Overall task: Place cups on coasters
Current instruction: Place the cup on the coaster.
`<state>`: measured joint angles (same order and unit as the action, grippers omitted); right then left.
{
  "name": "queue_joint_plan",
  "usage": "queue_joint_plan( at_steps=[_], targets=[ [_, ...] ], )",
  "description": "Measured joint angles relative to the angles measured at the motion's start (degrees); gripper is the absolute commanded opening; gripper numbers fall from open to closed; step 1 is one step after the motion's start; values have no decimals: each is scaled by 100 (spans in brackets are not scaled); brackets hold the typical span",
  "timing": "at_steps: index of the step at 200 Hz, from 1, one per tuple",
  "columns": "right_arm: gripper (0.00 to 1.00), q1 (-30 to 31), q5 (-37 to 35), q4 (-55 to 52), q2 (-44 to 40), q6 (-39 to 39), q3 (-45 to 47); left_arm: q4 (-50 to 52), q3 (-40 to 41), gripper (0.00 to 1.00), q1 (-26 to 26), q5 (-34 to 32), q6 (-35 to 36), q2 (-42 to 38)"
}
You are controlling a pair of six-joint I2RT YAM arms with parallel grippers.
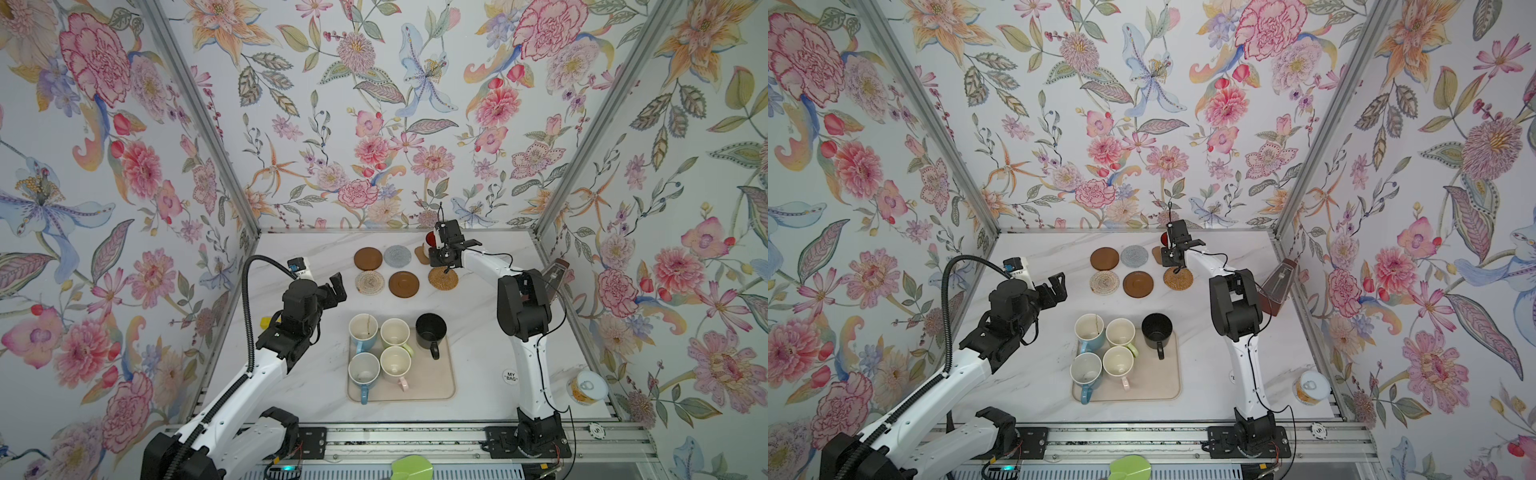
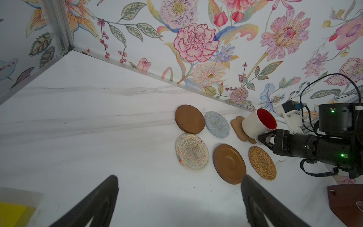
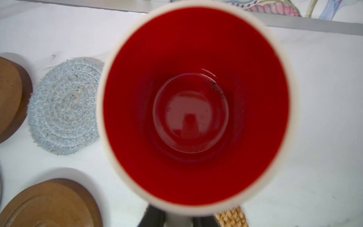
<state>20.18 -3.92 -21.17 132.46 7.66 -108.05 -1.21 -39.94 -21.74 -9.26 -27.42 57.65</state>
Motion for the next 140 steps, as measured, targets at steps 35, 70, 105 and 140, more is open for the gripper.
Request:
queue_joint_plan(
  at_steps=[35,70,105,140],
  targets=[
    [0,0,-17,11,2,-24,-153,-9,-22,99,0,-2,0,11],
    [0,0,-63,46,76,-44,-214,-11,-24,99,0,0,2,22],
    [0,0,-109,55,286,-59,-258,-13,-70,99,11,2,2,109],
    [0,0,-122,116,345,-85,-328,-13,-74,99,11,2,2,131]
  ],
)
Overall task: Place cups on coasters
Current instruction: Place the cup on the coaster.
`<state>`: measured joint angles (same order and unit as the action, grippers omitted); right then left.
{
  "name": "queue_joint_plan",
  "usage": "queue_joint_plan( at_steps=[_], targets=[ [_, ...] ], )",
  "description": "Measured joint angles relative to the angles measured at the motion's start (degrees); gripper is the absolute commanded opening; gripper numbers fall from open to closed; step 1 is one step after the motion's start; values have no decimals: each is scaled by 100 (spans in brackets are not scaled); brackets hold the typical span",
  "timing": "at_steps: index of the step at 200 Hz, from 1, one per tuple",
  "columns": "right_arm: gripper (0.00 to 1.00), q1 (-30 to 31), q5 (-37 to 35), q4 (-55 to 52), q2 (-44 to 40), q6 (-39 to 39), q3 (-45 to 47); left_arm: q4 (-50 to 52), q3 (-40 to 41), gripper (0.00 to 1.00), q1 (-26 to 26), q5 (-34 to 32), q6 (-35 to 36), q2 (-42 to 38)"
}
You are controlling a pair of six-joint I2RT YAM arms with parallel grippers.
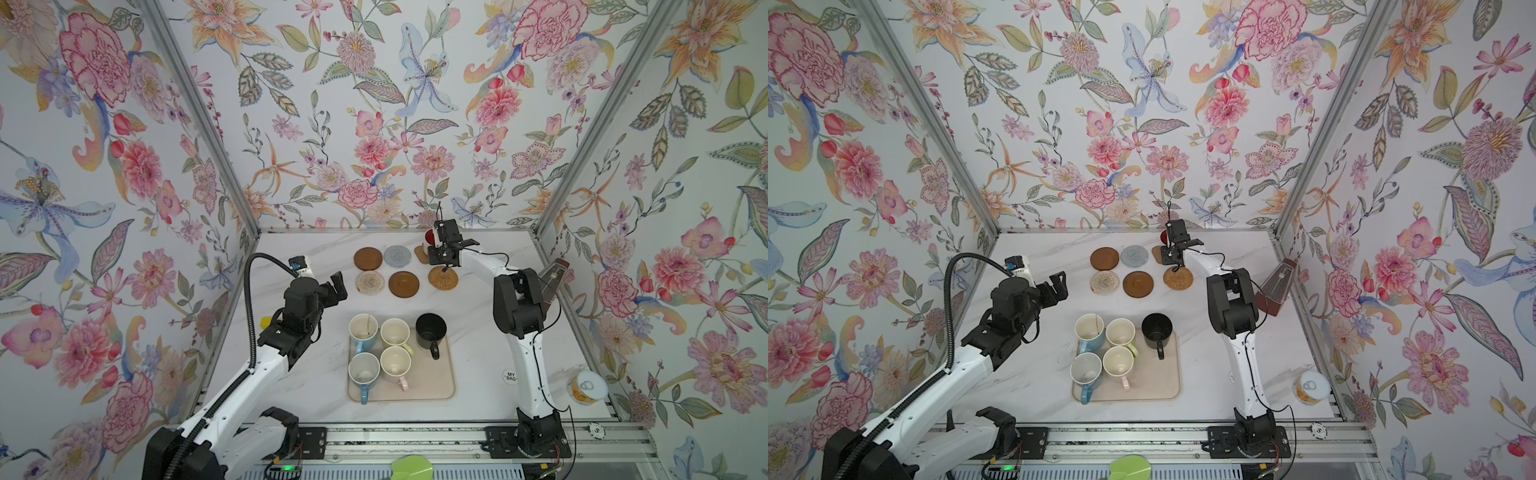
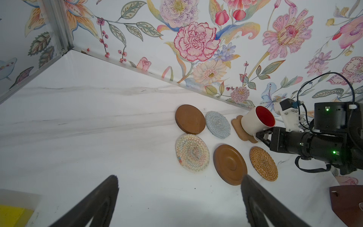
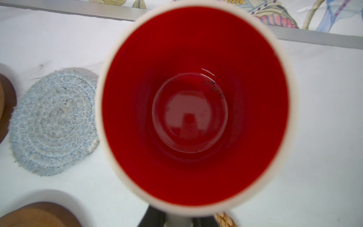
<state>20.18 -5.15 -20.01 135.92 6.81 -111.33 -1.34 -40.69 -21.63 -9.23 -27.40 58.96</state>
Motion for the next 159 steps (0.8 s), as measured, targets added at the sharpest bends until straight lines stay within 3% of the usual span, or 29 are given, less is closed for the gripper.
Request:
queue_joint_plan(
  at_steps=[54,110,159],
  targets=[
    [0,0,0,0,0,0,0,0,0,99,26,0,2,0],
    [26,11,0,17,0,-9,0,-2,0,99,37,0,0,0],
    [41,42,20,190,-2,31,0,0,0,99,37,0,0,-2]
  ],
)
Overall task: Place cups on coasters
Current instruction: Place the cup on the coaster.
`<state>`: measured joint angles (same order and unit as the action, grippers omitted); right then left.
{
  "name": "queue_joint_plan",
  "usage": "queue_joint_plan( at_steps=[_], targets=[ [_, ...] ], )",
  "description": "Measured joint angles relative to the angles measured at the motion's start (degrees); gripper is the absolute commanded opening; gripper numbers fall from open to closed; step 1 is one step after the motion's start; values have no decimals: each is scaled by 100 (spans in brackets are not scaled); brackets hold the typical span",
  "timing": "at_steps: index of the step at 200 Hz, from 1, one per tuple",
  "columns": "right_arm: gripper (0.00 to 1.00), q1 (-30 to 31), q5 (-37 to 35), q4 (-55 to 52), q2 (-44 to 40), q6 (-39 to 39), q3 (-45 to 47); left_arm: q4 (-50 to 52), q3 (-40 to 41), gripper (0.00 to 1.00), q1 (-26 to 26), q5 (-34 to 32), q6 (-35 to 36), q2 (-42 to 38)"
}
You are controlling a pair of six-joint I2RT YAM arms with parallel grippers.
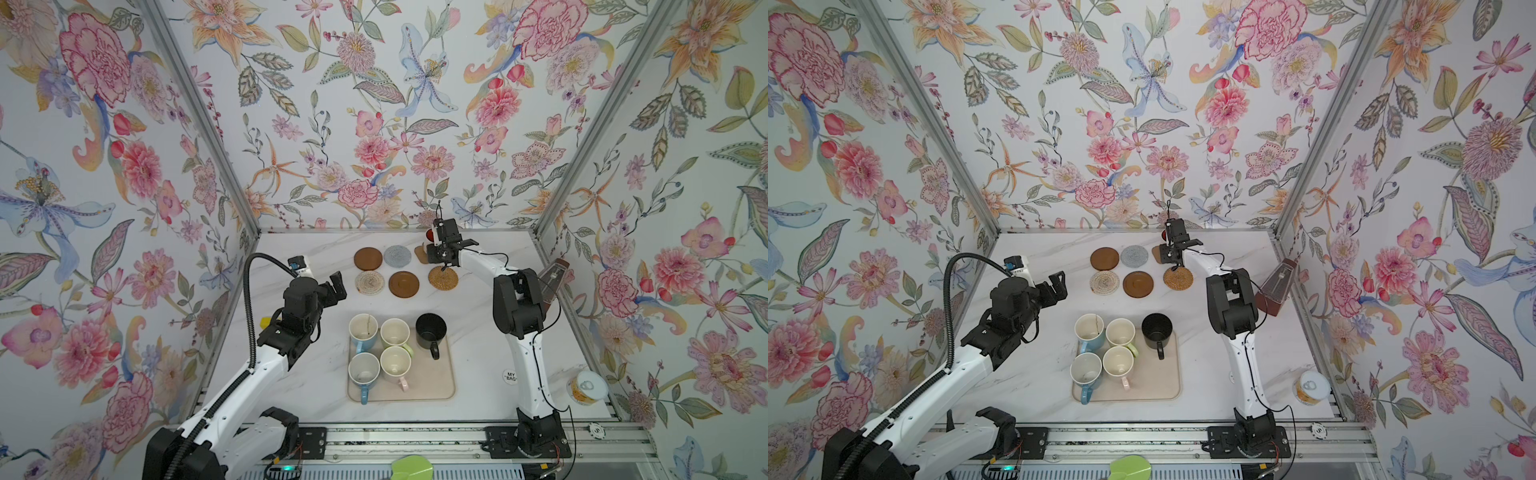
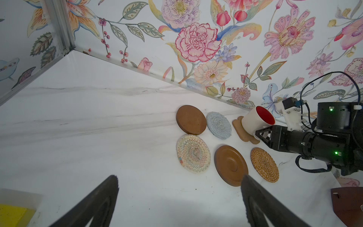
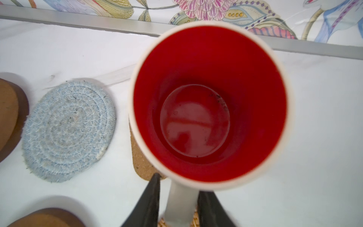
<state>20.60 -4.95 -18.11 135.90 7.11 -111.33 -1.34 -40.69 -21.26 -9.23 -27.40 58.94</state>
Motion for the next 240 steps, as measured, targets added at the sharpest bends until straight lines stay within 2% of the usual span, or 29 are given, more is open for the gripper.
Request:
queue_joint_plan(
  at_steps=[38,80,120,155,203,240],
  targets=[
    [53,7,0,2,-2,74,0,0,0,99,0,0,0,-4],
    [77,7,-24,50,-72,164,125,0,0,99,0,0,0,-55],
    [85,7,-68,114,-291,271,400,0,0,99,0,0,-2,-79],
    [99,7,-105,160,-496,372,498,0,0,99,0,0,0,-94],
    [99,-7,-87,256,-1027,575,975,-2,0,99,0,2,0,-125],
    [99,-7,7,455,-1950,857,1934,-7,0,99,0,24,22,-125]
  ],
)
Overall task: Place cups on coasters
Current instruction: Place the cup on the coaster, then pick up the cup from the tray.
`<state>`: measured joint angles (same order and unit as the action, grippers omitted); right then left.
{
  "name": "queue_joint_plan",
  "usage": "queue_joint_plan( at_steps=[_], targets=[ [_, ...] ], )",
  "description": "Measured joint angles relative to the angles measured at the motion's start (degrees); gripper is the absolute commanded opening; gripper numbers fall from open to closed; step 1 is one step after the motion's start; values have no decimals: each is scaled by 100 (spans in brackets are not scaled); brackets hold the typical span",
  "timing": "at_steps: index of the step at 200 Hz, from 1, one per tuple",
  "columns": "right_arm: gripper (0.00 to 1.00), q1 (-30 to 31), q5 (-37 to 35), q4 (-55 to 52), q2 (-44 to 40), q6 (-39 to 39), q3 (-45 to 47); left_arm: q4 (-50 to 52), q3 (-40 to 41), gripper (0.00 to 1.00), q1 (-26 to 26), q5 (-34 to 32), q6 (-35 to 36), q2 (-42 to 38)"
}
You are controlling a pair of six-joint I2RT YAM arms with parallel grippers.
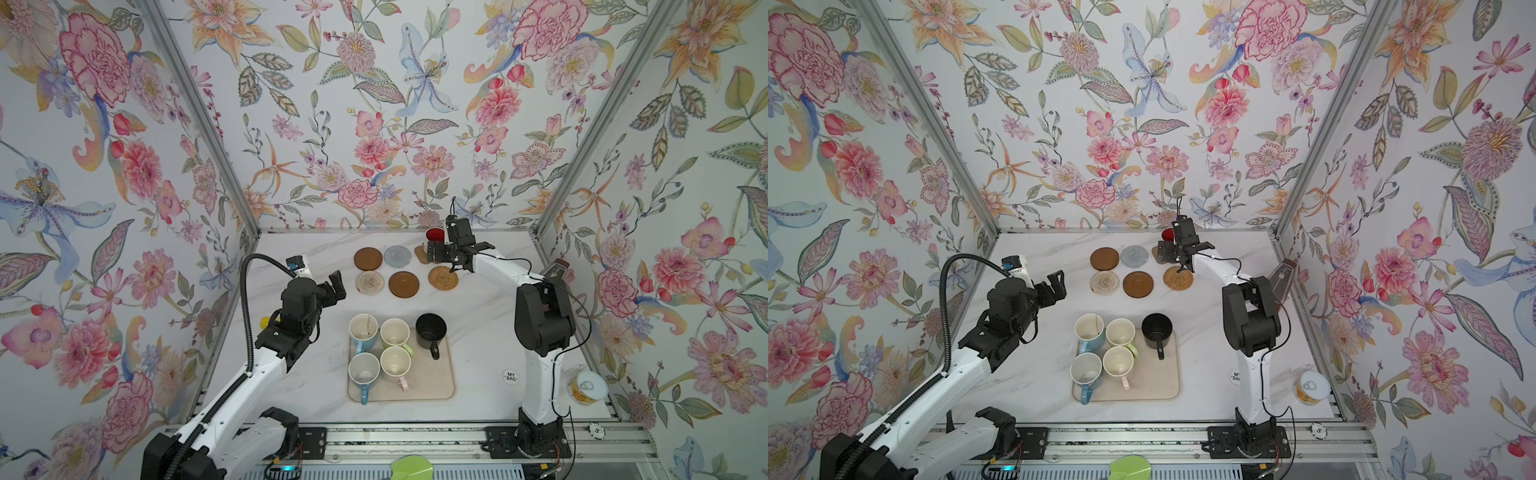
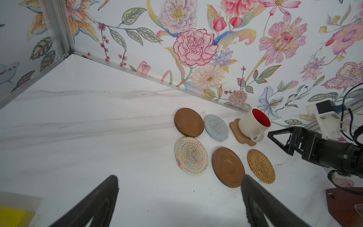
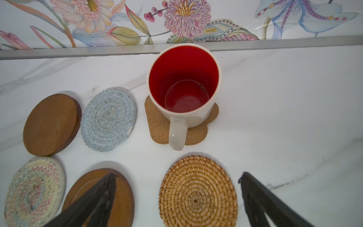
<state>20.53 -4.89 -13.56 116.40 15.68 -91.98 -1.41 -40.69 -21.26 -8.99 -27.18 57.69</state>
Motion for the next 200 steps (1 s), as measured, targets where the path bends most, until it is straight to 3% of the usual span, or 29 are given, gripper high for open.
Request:
queue_joint_plan(
  at_steps=[54,92,200],
  targets=[
    [99,-4,20,221,-2162,229,2055,4,4,99,11,109,59,0],
    [99,149,-125,-166,-3486,343,2857,-42,70,99,37,149,48,-4],
    [98,2820,-1029,-1851,-5263,1740,3845,142,590,99,37,450,37,-1128]
  ],
)
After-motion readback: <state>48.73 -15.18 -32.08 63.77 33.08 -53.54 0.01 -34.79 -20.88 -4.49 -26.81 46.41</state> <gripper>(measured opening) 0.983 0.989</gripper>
